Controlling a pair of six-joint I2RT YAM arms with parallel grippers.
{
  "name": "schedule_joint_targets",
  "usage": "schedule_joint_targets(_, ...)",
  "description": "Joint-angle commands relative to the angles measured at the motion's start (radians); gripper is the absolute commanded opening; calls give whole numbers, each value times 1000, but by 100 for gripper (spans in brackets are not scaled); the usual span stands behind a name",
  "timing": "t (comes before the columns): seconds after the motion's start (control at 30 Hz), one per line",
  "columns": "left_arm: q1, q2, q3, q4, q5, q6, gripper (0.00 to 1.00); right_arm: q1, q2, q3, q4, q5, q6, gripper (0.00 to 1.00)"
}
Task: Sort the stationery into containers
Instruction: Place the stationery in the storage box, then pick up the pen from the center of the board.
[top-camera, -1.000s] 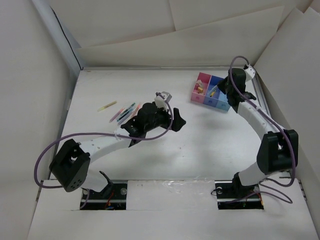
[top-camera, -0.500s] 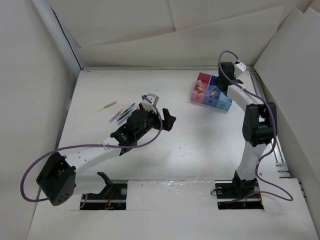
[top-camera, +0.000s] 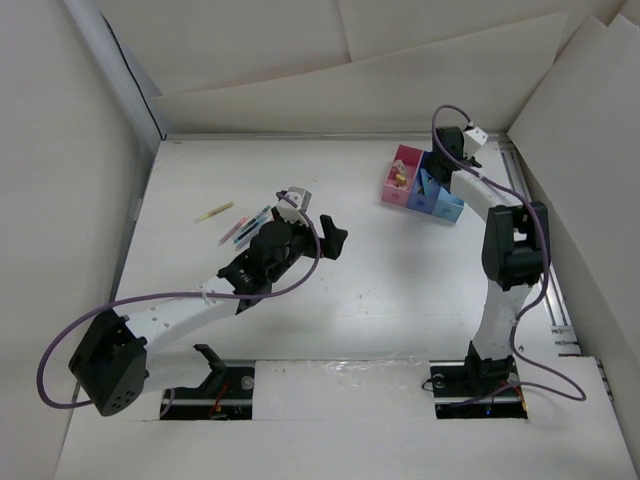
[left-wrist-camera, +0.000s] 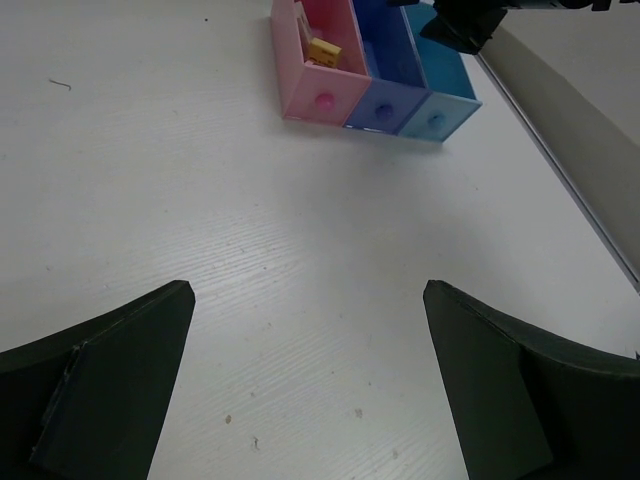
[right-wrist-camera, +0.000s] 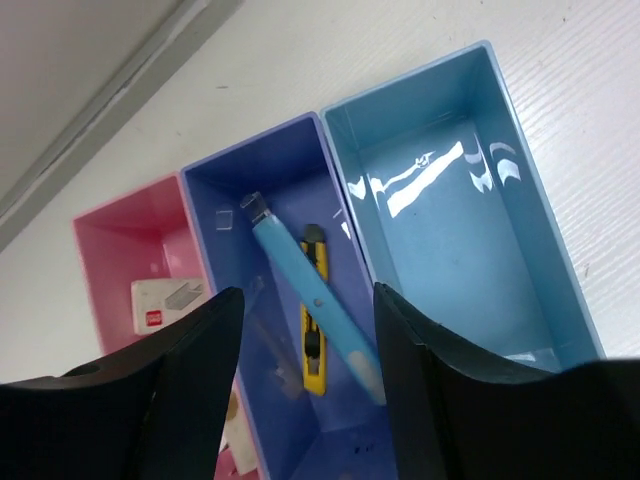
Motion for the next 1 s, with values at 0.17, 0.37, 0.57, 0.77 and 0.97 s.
schedule_joint_targets(0.17,-3,-90,-30,39,-93,-30,100,23,-249,-78,13,-36,4,69)
schedule_joint_targets(0.37,-3,-127,-30,-23,-217,-65,100,138,-511,-316,93,-181,78,46)
schedule_joint_targets(0.57,-3,-147,-1,-117,-268,-98,100,299,-652,-521,118,-204,99,4)
schedule_joint_targets(0.77,-3,-196,-10,-181,-332,-153,100,451,-738,-624,128,-178,99,37)
schedule_joint_targets(0.97,46,-155,17,-309,-429,-202,100,511,-787,-670,137,-131,90,52)
